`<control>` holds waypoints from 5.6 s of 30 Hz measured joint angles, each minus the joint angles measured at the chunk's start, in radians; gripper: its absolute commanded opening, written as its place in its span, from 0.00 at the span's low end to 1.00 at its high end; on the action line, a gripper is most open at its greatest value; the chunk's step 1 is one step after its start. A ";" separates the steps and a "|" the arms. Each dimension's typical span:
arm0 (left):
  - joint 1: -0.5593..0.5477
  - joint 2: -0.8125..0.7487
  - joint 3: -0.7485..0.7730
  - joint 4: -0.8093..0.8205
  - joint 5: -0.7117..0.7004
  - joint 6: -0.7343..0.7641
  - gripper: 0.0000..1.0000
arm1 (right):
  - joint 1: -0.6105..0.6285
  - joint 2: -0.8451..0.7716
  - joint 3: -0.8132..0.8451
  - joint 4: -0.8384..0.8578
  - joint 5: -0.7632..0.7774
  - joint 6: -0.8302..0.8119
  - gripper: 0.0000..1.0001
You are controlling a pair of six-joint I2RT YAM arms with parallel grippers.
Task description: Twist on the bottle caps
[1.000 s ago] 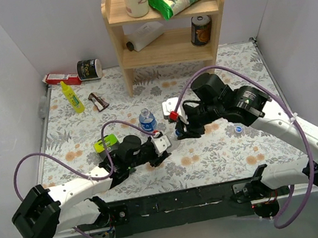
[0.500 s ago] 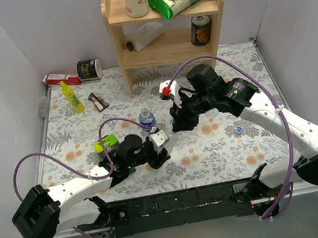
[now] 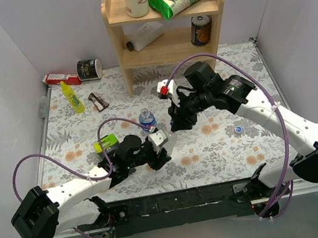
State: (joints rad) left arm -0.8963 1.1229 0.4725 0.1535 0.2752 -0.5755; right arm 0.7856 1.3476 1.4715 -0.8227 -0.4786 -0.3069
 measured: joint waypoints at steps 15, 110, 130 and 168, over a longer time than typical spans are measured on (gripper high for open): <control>-0.002 -0.058 -0.009 0.129 0.053 -0.035 0.00 | 0.008 0.003 0.082 -0.161 0.004 -0.152 0.93; 0.085 -0.087 0.002 -0.184 0.295 0.254 0.00 | 0.105 -0.020 0.153 -0.322 -0.011 -0.708 0.68; 0.086 -0.083 0.002 -0.183 0.297 0.277 0.00 | 0.144 0.016 0.156 -0.330 -0.082 -0.759 0.59; 0.085 -0.068 0.001 -0.179 0.146 0.289 0.00 | 0.166 0.077 0.137 -0.285 -0.002 -0.628 0.19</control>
State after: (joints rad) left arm -0.8108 1.0550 0.4736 -0.0250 0.4210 -0.2863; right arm 0.9512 1.4242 1.6085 -1.1080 -0.4801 -0.9352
